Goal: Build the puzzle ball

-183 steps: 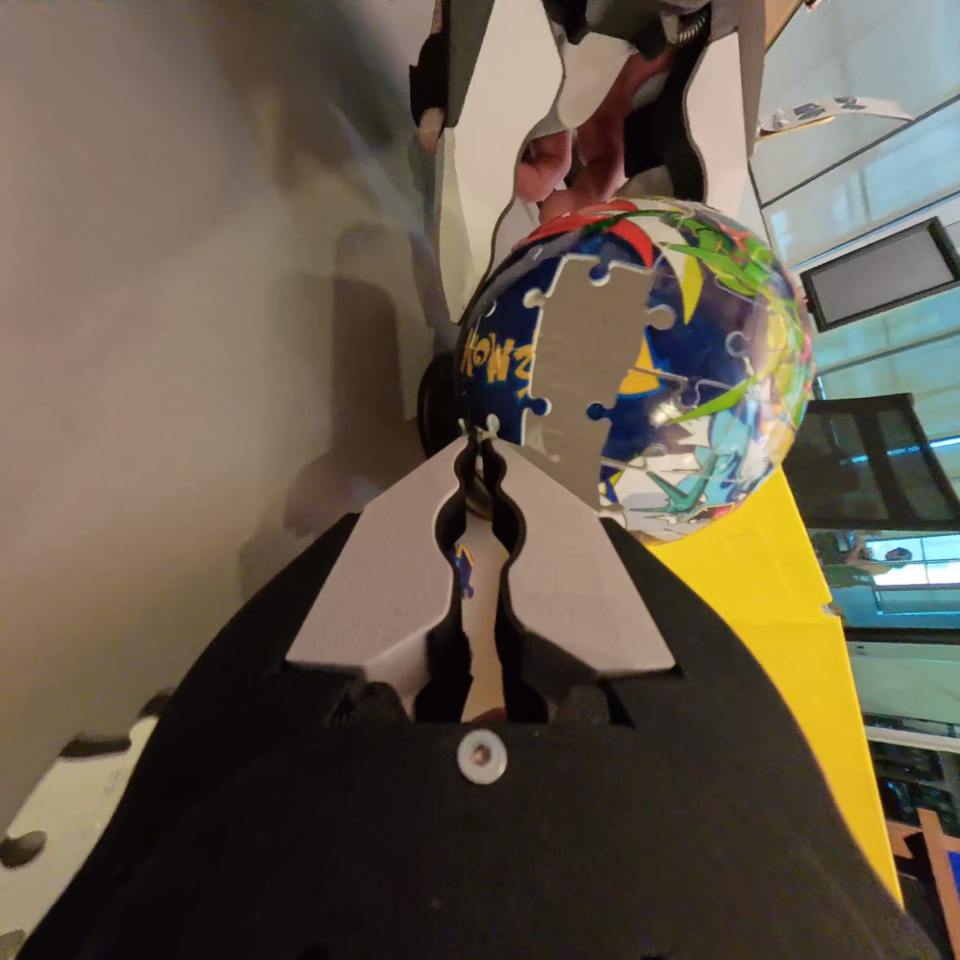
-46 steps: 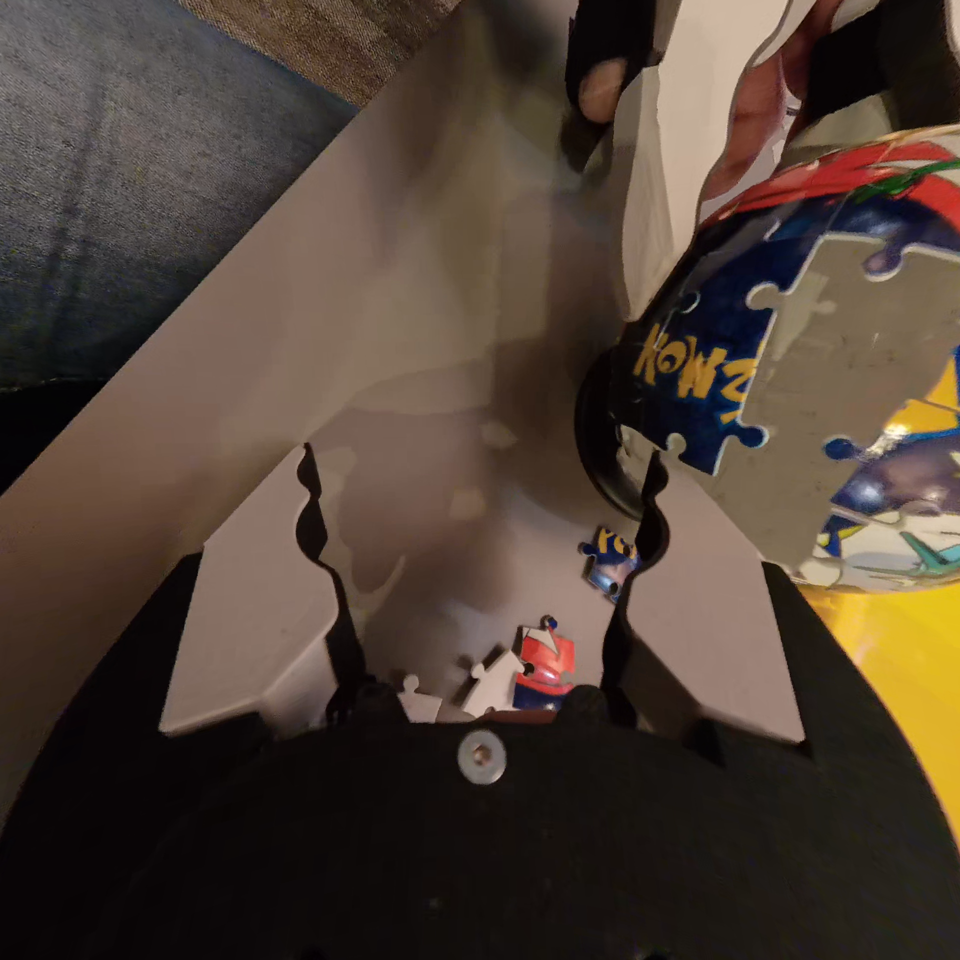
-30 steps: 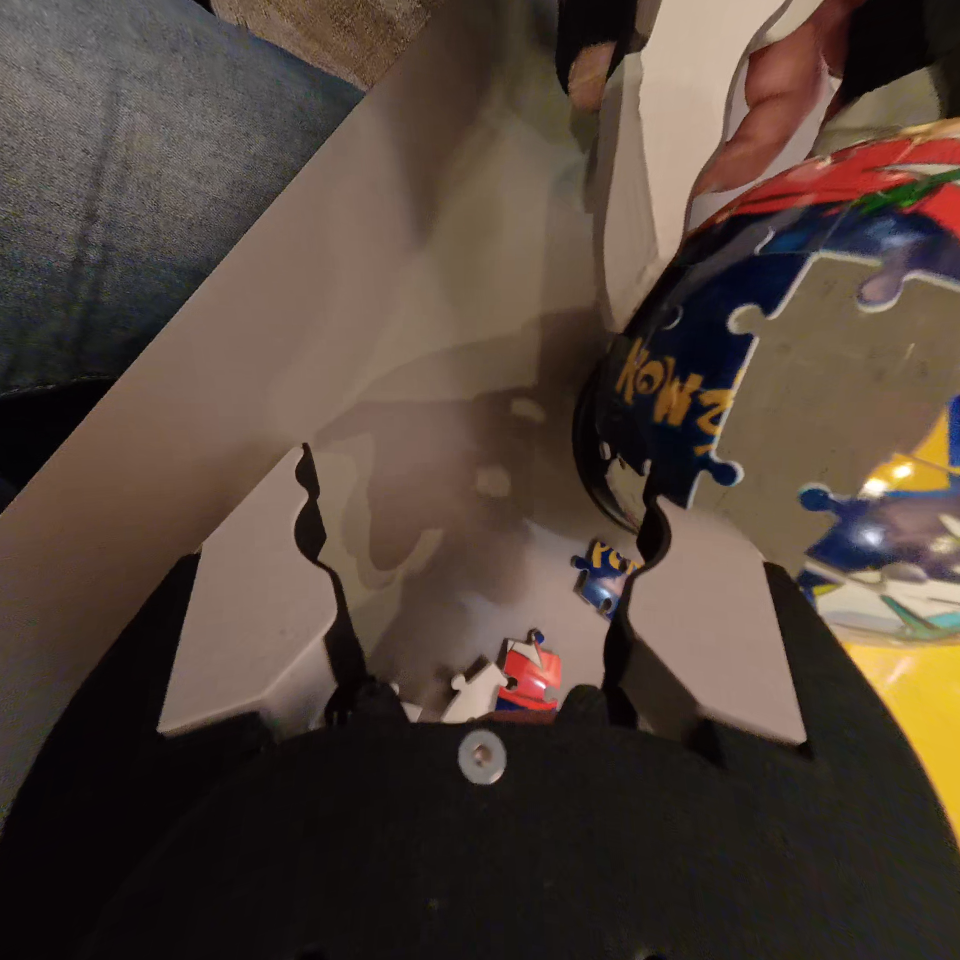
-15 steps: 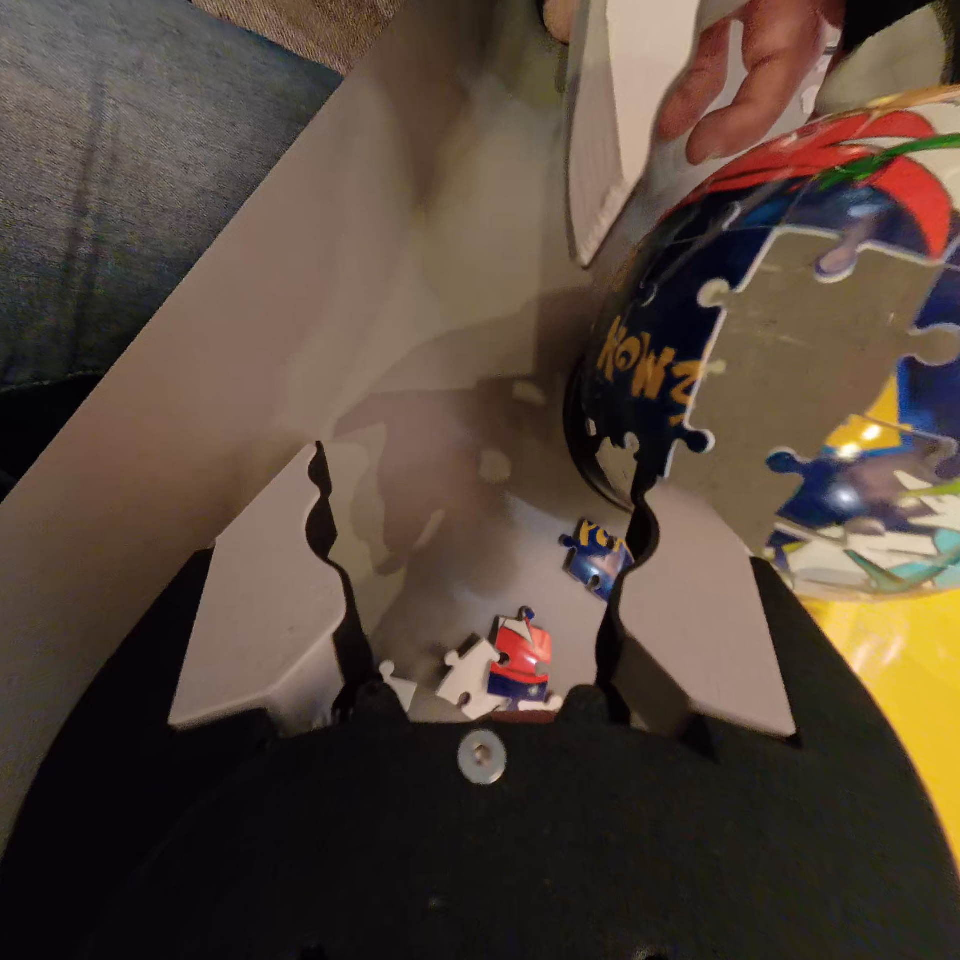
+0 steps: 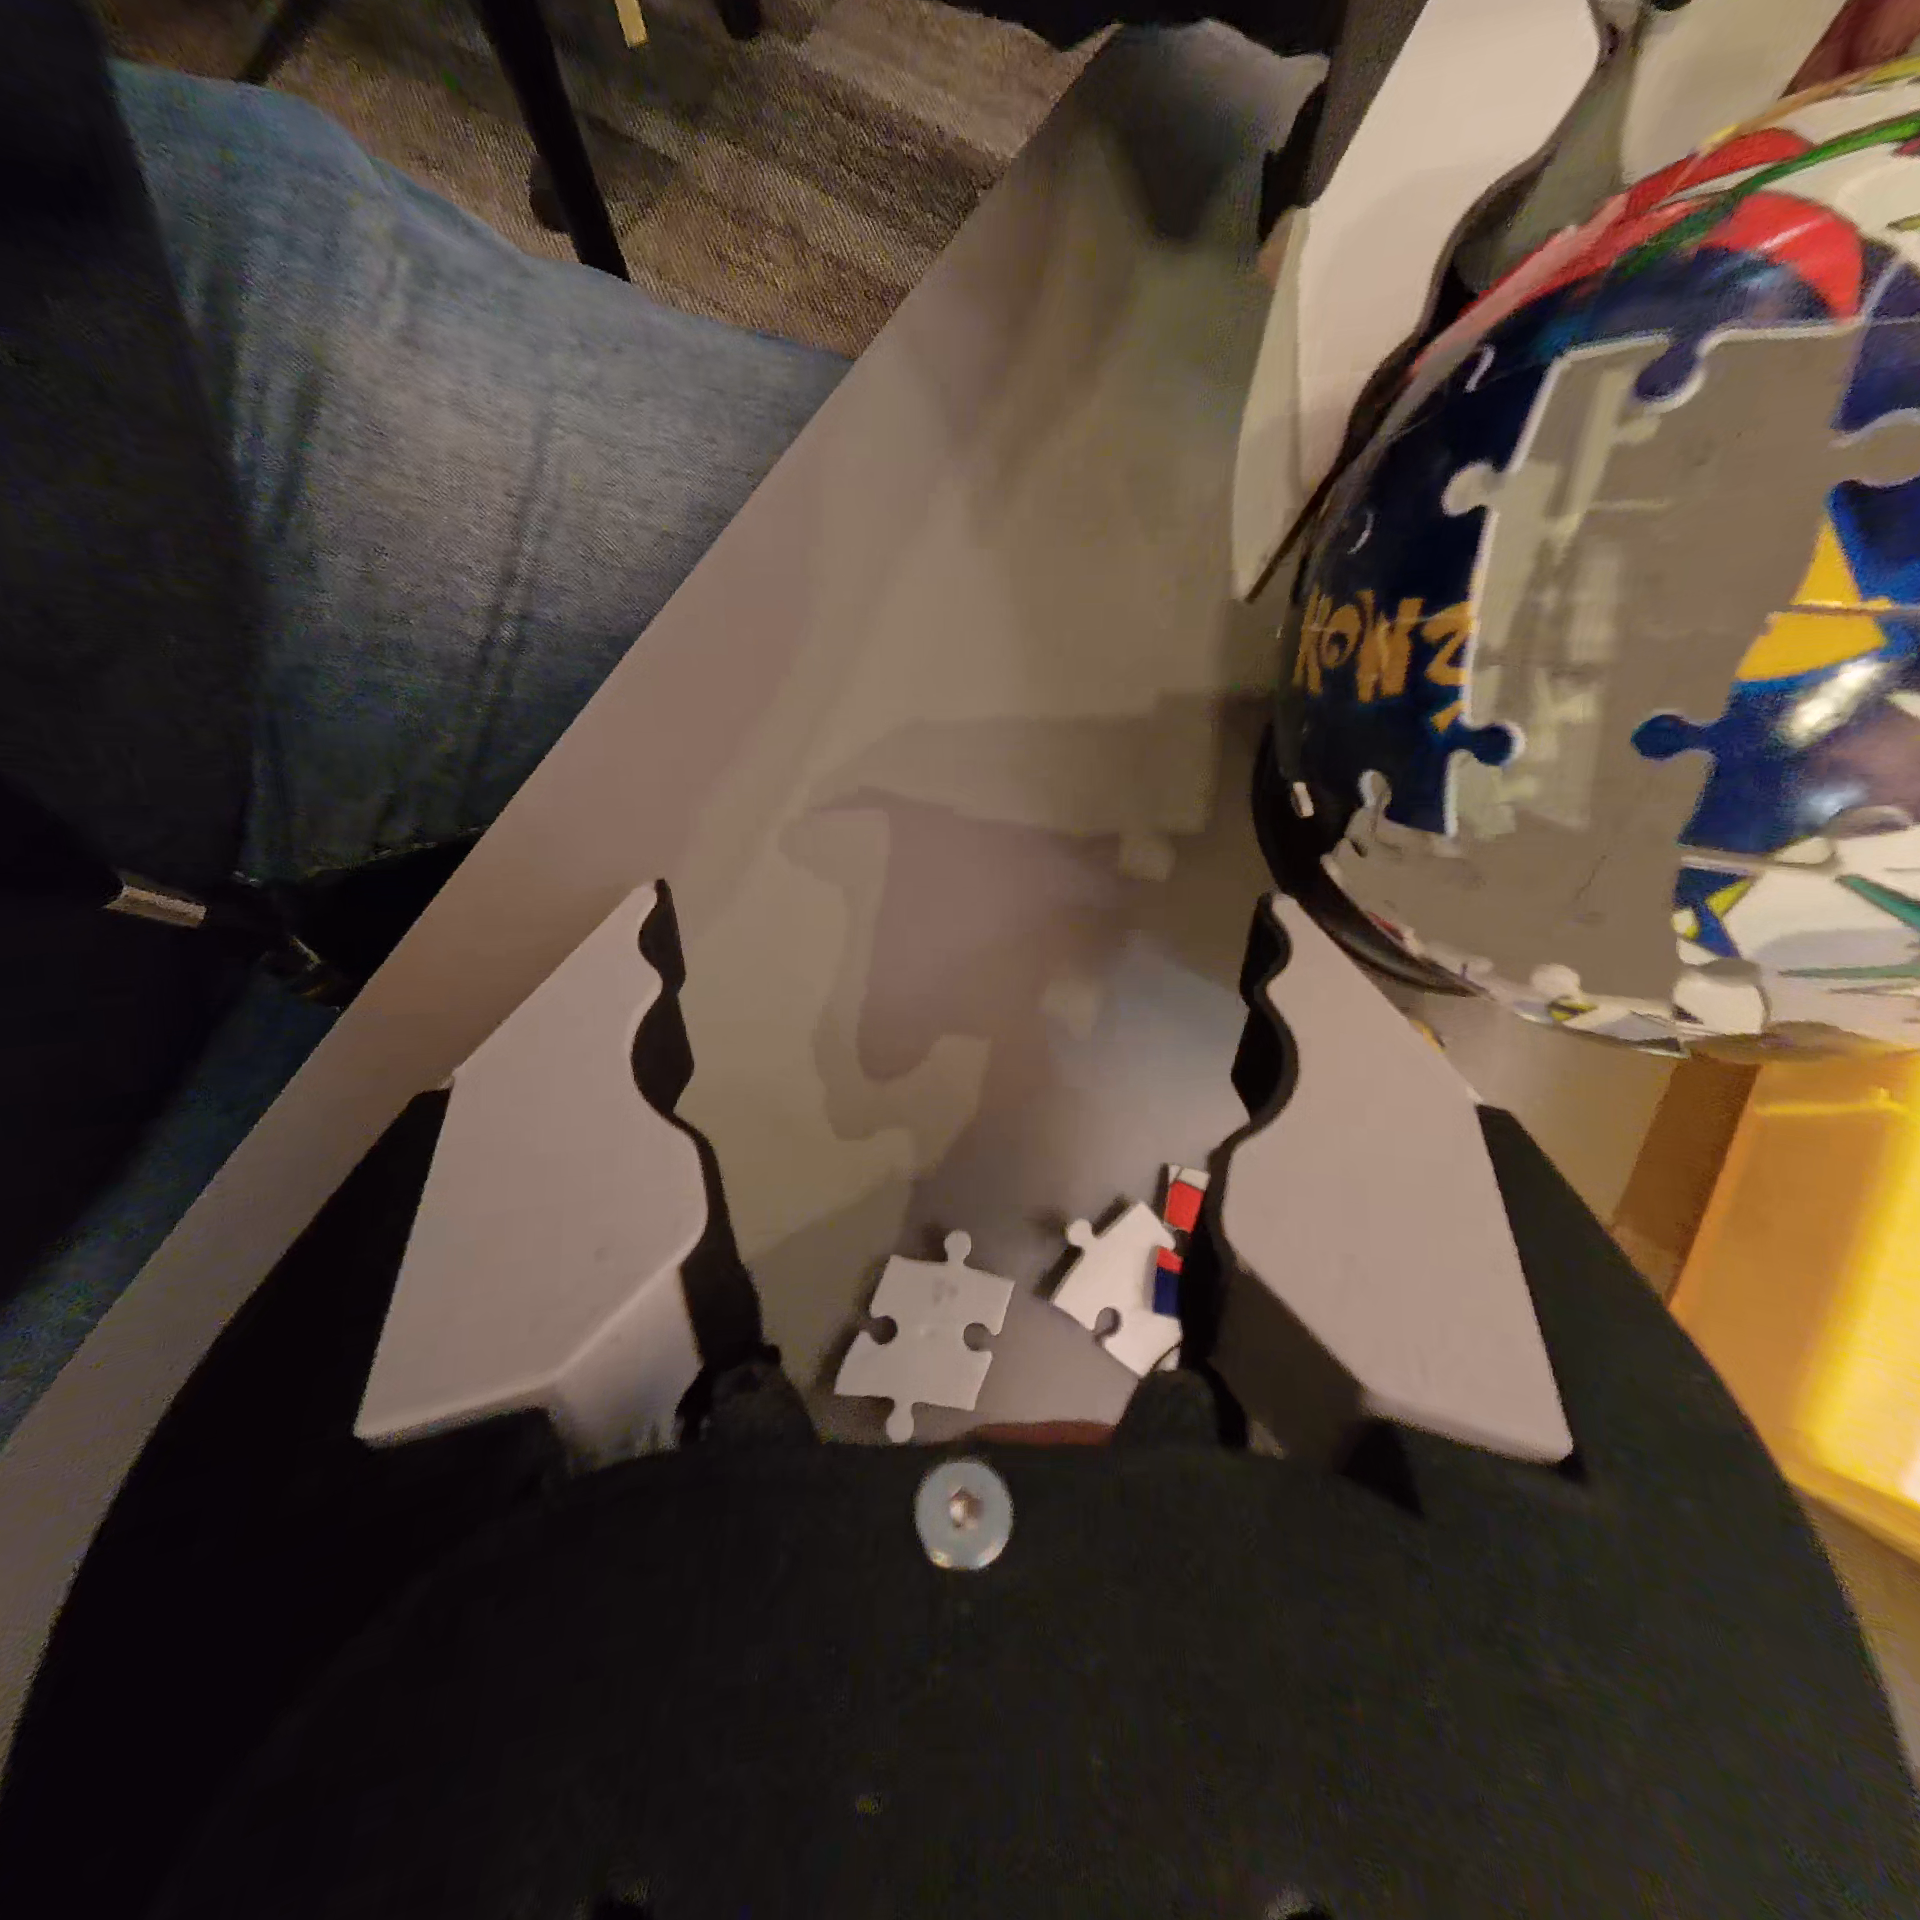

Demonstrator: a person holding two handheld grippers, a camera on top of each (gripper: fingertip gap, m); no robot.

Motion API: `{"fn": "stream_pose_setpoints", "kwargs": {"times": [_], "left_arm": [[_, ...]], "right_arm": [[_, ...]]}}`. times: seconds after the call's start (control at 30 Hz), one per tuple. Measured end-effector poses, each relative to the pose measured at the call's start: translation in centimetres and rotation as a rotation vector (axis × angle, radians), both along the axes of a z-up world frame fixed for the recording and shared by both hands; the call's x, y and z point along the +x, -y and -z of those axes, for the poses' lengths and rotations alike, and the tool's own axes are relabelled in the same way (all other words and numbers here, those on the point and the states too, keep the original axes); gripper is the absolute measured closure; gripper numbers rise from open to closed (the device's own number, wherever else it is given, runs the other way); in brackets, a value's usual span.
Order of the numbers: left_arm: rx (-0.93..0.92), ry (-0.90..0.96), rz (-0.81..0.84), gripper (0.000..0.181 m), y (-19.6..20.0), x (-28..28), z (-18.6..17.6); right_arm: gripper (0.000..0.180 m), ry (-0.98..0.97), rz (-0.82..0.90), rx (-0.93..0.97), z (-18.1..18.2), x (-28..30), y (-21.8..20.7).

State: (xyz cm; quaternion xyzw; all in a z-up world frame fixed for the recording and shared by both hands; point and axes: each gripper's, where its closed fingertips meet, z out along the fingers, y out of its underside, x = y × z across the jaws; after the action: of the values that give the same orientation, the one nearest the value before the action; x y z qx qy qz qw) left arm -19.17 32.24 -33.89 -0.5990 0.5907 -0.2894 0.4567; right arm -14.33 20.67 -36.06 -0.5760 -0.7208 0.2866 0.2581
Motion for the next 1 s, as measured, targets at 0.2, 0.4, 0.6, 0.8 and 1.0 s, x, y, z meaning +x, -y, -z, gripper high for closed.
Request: {"fn": "stream_pose_setpoints", "kwargs": {"times": [0.2,0.4,0.6,0.8,1.0], "left_arm": [[0.036,0.006,-0.017,0.045,-0.2,0.3,-0.2],[0.094,0.001,-0.031,0.047,0.0,0.4,-0.9],[0.193,-0.044,-0.031,0.048,0.1,0.4,-2.0],[0.263,-0.023,-0.084,0.047,-0.1,-0.3,-1.9],[0.115,-0.068,-0.096,0.035,-0.1,-1.1,-2.3]], "right_arm": [[0.076,-0.031,0.007,-0.023,0.1,0.7,-0.4],[0.076,-0.048,0.009,-0.027,0.4,1.1,-0.4],[0.077,-0.068,0.023,-0.027,0.6,1.6,-0.8],[0.078,-0.082,0.028,-0.027,0.9,1.9,-1.1],[0.079,-0.117,0.022,-0.054,1.0,2.3,-0.9]]}}
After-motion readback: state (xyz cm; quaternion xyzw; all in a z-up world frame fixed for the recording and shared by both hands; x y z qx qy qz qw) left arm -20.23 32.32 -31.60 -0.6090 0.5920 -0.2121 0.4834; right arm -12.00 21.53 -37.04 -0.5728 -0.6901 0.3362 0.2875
